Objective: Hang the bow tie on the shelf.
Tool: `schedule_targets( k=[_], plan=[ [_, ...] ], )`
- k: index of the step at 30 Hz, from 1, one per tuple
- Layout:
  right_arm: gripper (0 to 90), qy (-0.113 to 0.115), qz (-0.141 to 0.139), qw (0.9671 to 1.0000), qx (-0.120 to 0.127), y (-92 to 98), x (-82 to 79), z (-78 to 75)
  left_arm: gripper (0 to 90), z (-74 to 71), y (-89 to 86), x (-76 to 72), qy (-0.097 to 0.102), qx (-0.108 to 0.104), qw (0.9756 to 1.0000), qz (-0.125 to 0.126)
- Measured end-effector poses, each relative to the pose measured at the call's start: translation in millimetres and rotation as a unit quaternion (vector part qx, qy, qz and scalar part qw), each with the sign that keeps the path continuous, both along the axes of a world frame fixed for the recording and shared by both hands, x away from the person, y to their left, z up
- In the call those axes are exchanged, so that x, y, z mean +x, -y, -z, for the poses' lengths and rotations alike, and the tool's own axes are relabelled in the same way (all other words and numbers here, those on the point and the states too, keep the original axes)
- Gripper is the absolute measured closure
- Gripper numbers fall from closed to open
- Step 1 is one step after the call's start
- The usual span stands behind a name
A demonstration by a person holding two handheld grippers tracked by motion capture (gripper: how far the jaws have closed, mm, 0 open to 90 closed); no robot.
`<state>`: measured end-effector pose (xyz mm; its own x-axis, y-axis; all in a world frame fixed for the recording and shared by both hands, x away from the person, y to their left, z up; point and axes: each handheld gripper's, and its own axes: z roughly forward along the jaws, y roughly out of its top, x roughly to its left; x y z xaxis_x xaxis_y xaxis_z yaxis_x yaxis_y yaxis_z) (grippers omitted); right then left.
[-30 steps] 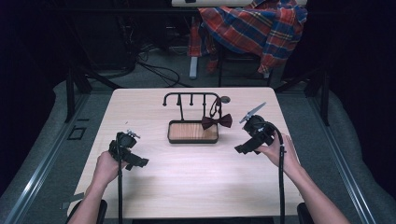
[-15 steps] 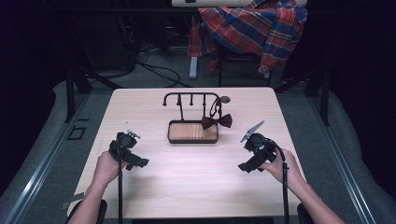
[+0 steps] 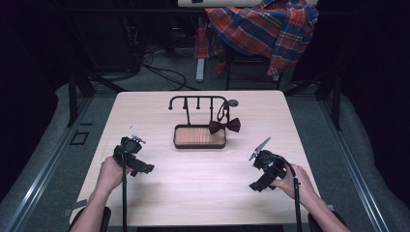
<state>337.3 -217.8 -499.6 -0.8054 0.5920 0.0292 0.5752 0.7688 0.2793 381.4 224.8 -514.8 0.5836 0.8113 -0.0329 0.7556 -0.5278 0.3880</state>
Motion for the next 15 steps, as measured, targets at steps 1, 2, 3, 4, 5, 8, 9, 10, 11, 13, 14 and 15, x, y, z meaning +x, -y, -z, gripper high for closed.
schedule_targets(
  k=[1, 2, 3, 4, 5, 8, 9, 10, 11, 13, 14, 15],
  plan=[
    [13.6, -0.002, 0.002, 1.0000, 0.002, 0.7, -0.3, 1.1, 0.1, -0.1, 0.1, 0.0, -0.001, 0.000, 1.0000, 0.001],
    [13.6, -0.003, 0.001, 1.0000, 0.000, 1.1, -0.3, 2.1, 0.1, -0.1, 0.3, -0.1, 0.000, 0.000, 1.0000, 0.002],
    [13.6, -0.003, 0.000, 1.0000, -0.003, 1.5, -0.3, 3.7, 0.1, 0.1, 0.5, -0.1, -0.001, 0.000, 1.0000, 0.003],
    [13.6, -0.005, 0.000, 1.0000, -0.008, 1.9, 0.2, 5.5, 0.1, 0.2, 0.8, -0.2, -0.001, 0.000, 1.0000, 0.003],
    [13.6, -0.007, 0.000, 0.9999, -0.011, 2.4, 1.1, 7.3, 0.1, 0.2, 1.2, -0.2, -0.002, 0.001, 1.0000, 0.004],
    [13.6, -0.015, 0.000, 0.9998, -0.014, 2.3, 3.5, 11.7, 0.1, 0.4, 1.5, -0.1, -0.001, 0.000, 1.0000, 0.005],
    [13.7, -0.020, 0.002, 0.9997, -0.012, 1.7, 3.7, 13.4, 0.1, 0.6, 1.4, 0.1, -0.002, 0.000, 1.0000, 0.004],
    [13.7, -0.025, 0.000, 0.9996, -0.008, 1.0, 4.2, 15.1, 0.1, 0.8, 1.2, 0.2, -0.002, 0.001, 1.0000, 0.004],
    [13.7, -0.025, -0.002, 0.9996, -0.012, 0.1, 4.5, 16.3, 0.1, 0.9, 1.2, 0.2, -0.002, 0.002, 1.0000, 0.005],
    [13.7, -0.027, -0.005, 0.9996, -0.012, -1.7, 4.3, 17.6, 0.1, 0.7, 1.0, -0.2, -0.002, 0.001, 1.0000, 0.004],
    [13.8, -0.024, -0.008, 0.9996, -0.014, -2.1, 4.8, 17.3, 0.1, 0.6, 0.7, -0.6, -0.001, 0.001, 1.0000, 0.003],
    [13.9, -0.020, -0.010, 0.9996, -0.018, -2.3, 5.1, 16.1, 0.1, 0.6, 0.3, -0.8, 0.000, 0.000, 1.0000, 0.002]
  ],
)
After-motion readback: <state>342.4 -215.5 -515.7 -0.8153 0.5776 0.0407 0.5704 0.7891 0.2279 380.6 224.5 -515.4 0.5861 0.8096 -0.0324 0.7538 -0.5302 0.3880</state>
